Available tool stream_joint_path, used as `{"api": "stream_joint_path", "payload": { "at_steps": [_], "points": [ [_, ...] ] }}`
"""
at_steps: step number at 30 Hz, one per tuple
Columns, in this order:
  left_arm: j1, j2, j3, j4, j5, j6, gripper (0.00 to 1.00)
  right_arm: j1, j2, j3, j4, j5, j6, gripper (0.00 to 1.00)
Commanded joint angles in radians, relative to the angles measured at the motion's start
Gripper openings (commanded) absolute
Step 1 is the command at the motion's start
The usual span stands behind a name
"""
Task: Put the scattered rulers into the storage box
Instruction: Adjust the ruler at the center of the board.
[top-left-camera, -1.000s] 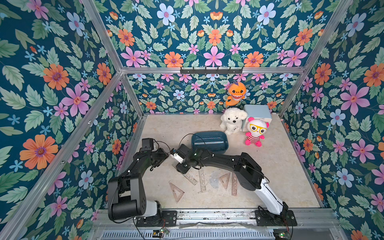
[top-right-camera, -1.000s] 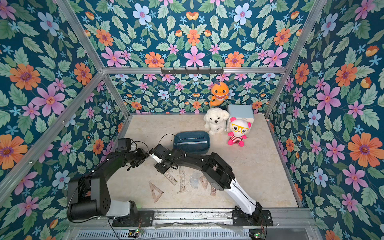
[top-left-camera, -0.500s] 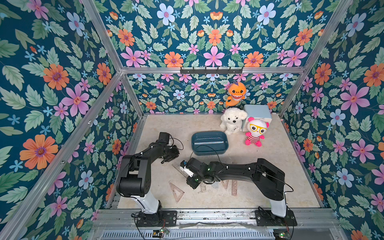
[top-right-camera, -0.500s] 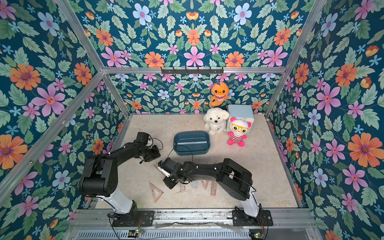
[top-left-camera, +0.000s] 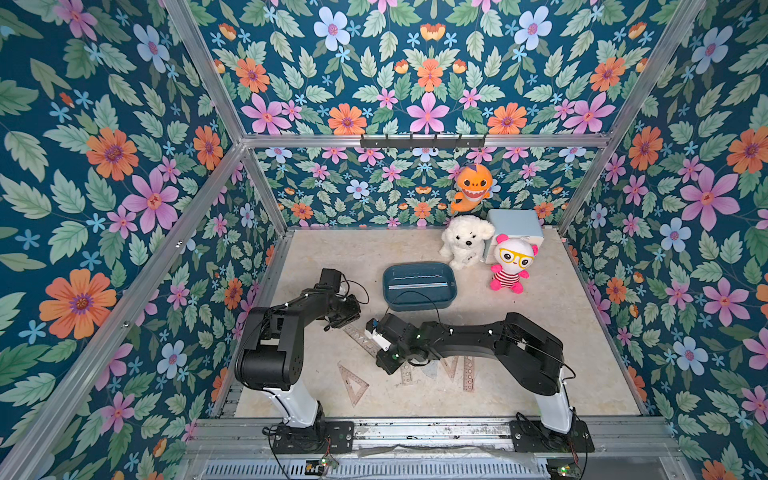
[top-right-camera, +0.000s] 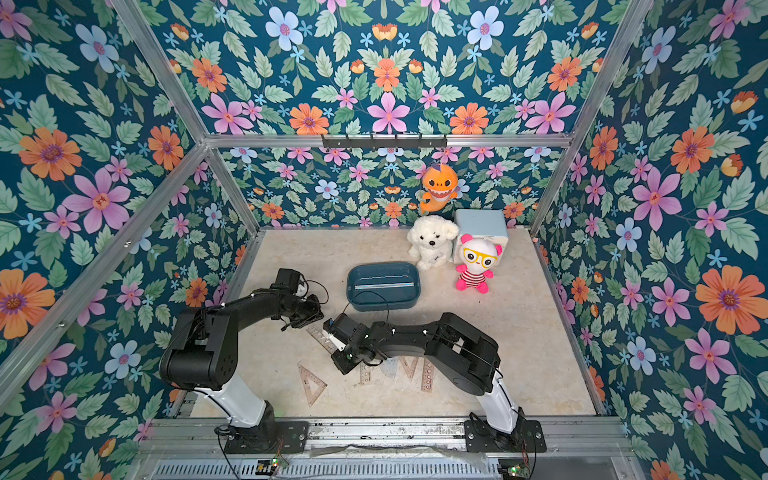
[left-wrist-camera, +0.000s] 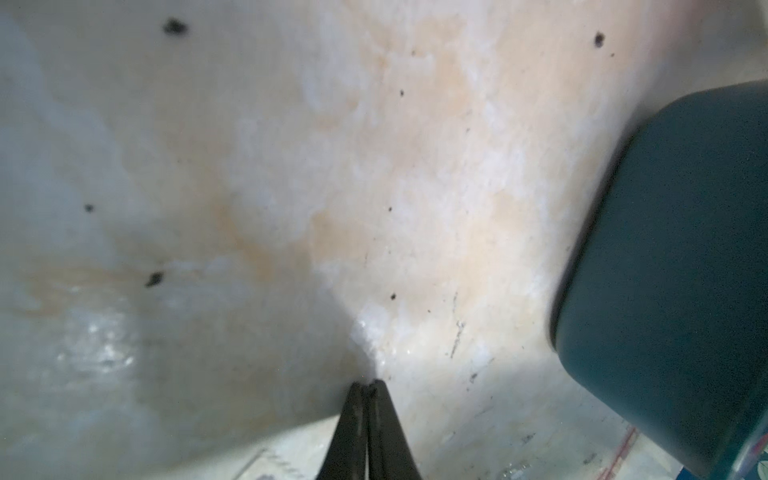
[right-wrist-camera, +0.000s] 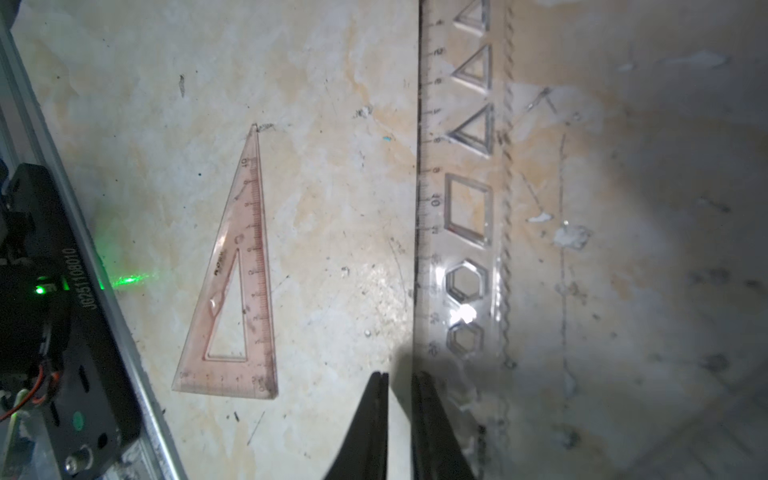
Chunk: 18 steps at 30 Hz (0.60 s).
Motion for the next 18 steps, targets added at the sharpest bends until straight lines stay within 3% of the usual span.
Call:
{"api": "stream_joint_path", "payload": {
  "at_steps": [1, 10, 18],
  "points": [
    [0.000, 0.004, -0.031, -0.100, -0.070, 0.024, 0.08, -0.028, 0.040, 0.012, -0.084, 0.042, -0.048, 0.15],
    [0.000, -0.050, -0.141, -0.108, -0.065, -0.001, 0.01, -0.088, 0.078, 0.110, -0.125, 0.049, -0.140, 0.14],
    [-0.010, -0.082, -0.172, -0.136, -0.031, -0.023, 0.00, -0.088, 0.000, 0.156, -0.134, 0.001, -0.128, 0.23]
  ]
}}
